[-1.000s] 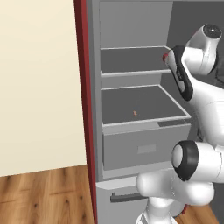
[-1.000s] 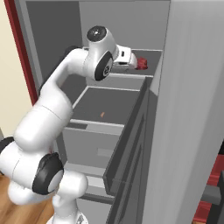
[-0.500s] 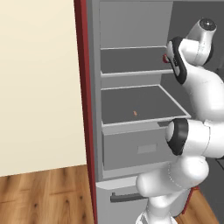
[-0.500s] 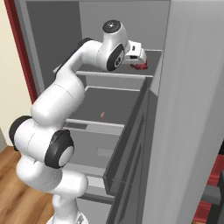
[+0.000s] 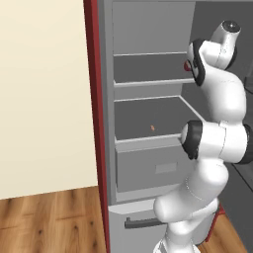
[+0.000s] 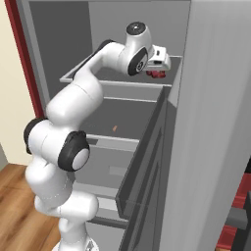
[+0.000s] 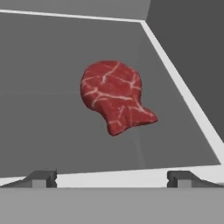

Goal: Move the sushi and pork chop from the top shelf to the second highest shelf to make space. Then, place the pitcher from the counter on the cleared top shelf.

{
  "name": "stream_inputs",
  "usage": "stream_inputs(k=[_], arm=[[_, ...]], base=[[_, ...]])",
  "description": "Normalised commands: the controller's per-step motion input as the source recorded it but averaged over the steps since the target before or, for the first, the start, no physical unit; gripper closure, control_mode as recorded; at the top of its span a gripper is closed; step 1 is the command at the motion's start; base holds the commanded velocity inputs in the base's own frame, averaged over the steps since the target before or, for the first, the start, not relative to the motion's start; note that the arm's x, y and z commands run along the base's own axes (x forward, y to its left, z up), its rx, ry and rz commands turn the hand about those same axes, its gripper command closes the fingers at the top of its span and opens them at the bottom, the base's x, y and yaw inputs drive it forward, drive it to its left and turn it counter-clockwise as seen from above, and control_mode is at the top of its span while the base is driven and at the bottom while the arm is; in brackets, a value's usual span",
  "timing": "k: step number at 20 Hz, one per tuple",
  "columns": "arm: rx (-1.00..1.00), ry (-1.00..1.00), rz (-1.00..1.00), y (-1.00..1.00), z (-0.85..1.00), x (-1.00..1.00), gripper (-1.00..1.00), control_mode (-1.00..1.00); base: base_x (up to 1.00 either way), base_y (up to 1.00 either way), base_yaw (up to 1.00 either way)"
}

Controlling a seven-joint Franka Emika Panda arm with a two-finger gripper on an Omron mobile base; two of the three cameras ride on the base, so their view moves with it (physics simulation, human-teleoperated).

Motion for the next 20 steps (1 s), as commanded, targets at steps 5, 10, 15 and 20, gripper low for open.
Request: stream_inputs(k=[5,10,15,20], arm=[[0.0,0.0,0.0,-0.09,-0.14,0.23,-1.0,-1.0],[-0.01,0.0,0.0,0.0,-0.26,0.28,-1.0,-1.0],[0.0,0.0,0.0,-0.05,-0.27,0.26,-1.0,-1.0],[0.0,0.0,0.0,-0.09,-0.12,0.21,-1.0,-1.0]], base=[[0.0,0.0,0.0],[0.0,0.0,0.0],[0.0,0.0,0.0],[0.0,0.0,0.0]])
